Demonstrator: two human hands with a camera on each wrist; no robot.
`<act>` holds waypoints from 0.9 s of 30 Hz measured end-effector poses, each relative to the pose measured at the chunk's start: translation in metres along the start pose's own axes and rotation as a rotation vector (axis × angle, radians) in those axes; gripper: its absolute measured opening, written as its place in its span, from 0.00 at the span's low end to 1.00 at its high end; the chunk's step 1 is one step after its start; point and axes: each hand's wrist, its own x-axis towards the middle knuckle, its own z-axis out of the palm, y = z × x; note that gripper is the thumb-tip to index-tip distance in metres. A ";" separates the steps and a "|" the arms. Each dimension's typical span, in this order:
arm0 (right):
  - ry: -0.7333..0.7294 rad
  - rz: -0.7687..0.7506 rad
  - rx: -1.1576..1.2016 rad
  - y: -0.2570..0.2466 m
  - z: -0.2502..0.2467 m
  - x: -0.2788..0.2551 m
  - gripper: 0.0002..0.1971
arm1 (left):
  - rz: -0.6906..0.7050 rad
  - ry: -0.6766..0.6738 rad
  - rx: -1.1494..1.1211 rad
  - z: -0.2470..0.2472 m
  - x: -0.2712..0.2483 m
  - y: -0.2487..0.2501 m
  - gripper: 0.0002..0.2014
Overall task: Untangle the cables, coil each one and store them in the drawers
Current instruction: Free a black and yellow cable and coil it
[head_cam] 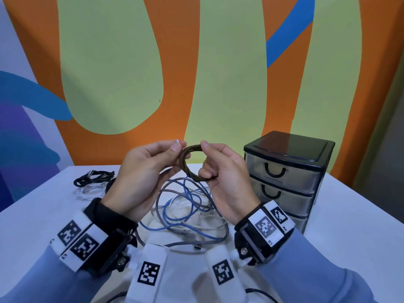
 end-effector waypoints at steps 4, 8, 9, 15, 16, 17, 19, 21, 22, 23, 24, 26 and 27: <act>0.020 -0.014 0.050 0.003 0.003 0.002 0.07 | 0.179 0.104 0.080 -0.002 0.003 -0.001 0.06; 0.018 -0.054 -0.044 0.005 -0.003 0.004 0.03 | 0.239 -0.034 0.361 -0.007 0.002 0.004 0.16; 0.008 -0.069 -0.088 0.006 -0.004 0.003 0.02 | 0.243 -0.074 0.423 -0.008 0.001 0.004 0.18; -0.159 -0.238 -0.471 0.008 -0.007 0.002 0.14 | 0.580 0.060 0.928 -0.020 0.003 0.010 0.07; -0.180 -0.242 -0.552 0.008 -0.009 0.002 0.18 | 0.618 0.114 0.947 -0.024 0.005 0.012 0.06; -0.190 -0.225 -0.637 0.007 -0.012 0.002 0.22 | 0.635 0.168 0.948 -0.028 0.008 0.014 0.06; -0.227 -0.143 -0.834 0.008 -0.019 0.004 0.28 | 0.620 0.277 0.941 -0.043 0.016 0.019 0.05; -0.316 -0.035 -1.040 0.012 -0.029 0.010 0.28 | 0.570 0.359 0.947 -0.063 0.024 0.019 0.04; -0.370 0.000 -1.132 0.016 -0.035 0.013 0.26 | 0.535 0.392 0.952 -0.073 0.027 0.018 0.03; -0.424 0.016 -1.201 0.020 -0.039 0.015 0.23 | 0.499 0.418 0.962 -0.080 0.029 0.018 0.03; -0.460 0.020 -1.242 0.023 -0.041 0.018 0.20 | 0.464 0.438 0.984 -0.088 0.030 0.018 0.02; -0.470 0.017 -1.242 0.024 -0.043 0.019 0.16 | 0.393 0.465 1.046 -0.098 0.029 0.022 0.02; -0.464 0.024 -1.223 0.022 -0.043 0.019 0.14 | 0.356 0.471 1.078 -0.103 0.028 0.025 0.02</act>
